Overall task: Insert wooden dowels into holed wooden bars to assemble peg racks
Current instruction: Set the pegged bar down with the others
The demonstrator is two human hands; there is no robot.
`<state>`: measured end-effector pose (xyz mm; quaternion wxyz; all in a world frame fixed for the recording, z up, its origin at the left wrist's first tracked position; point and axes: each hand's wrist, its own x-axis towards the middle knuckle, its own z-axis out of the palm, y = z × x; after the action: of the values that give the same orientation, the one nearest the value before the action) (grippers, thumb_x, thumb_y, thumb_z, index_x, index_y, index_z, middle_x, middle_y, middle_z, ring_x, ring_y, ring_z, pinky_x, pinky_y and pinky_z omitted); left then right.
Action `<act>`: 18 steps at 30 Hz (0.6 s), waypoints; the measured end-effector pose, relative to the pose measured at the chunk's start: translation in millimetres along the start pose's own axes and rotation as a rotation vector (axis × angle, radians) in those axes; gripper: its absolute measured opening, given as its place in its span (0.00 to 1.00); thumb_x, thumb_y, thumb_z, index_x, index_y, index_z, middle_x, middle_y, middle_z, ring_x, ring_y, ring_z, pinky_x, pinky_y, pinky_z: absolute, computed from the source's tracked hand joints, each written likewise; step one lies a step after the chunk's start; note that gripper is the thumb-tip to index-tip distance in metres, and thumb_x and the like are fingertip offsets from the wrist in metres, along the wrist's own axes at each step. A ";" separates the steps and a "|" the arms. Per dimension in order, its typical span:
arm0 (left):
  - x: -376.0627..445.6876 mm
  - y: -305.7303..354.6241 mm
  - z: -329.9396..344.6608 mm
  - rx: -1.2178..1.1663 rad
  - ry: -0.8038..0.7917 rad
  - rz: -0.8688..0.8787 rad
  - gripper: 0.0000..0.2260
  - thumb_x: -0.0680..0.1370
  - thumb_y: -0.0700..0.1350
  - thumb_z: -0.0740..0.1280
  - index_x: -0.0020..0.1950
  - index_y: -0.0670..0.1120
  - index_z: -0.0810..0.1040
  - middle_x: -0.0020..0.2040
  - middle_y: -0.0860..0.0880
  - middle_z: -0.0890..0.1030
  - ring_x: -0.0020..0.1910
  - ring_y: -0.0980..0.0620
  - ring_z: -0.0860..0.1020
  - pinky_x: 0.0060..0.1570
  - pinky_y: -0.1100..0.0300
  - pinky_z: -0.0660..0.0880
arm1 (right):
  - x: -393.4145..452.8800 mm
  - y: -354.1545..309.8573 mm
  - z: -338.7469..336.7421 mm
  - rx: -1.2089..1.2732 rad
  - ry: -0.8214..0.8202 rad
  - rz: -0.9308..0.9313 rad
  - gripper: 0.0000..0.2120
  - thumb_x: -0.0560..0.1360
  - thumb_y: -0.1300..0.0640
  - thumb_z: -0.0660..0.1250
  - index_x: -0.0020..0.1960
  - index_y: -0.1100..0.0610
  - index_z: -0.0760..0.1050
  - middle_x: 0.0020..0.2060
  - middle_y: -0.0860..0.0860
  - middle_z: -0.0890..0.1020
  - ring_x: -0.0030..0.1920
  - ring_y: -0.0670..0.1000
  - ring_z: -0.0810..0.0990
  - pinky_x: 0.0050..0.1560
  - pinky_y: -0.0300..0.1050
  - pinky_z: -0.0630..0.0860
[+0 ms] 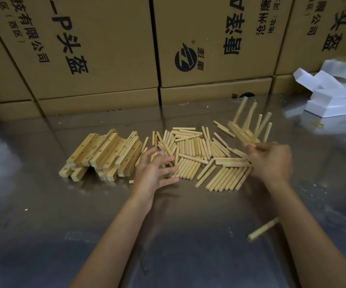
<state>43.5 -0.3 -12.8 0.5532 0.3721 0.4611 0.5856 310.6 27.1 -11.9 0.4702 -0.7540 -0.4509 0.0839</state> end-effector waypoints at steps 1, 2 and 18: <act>0.3 -0.1 -0.1 0.005 0.003 0.000 0.18 0.82 0.46 0.66 0.72 0.48 0.68 0.54 0.43 0.85 0.49 0.42 0.85 0.41 0.47 0.84 | 6.0 8.0 -1.1 -0.060 0.021 0.044 0.20 0.72 0.40 0.71 0.55 0.53 0.84 0.53 0.58 0.81 0.56 0.60 0.78 0.56 0.54 0.76; 0.3 -0.3 -0.2 0.011 0.005 -0.001 0.18 0.82 0.46 0.66 0.71 0.48 0.69 0.53 0.44 0.86 0.49 0.42 0.85 0.42 0.47 0.84 | 10.1 13.8 -1.5 -0.116 0.027 0.083 0.21 0.72 0.40 0.70 0.57 0.54 0.83 0.55 0.59 0.79 0.56 0.61 0.78 0.57 0.53 0.74; 4.0 -2.5 -12.2 0.919 0.253 0.474 0.10 0.80 0.39 0.63 0.58 0.50 0.79 0.54 0.51 0.81 0.56 0.52 0.77 0.55 0.56 0.74 | 13.6 23.2 -1.6 -0.134 -0.058 0.147 0.18 0.73 0.44 0.73 0.54 0.56 0.77 0.52 0.57 0.80 0.61 0.59 0.73 0.51 0.51 0.71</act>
<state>32.3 2.0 -19.2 0.1257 0.5966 0.6363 0.4726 333.3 32.9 -25.2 0.3981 -0.8120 -0.4125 0.1094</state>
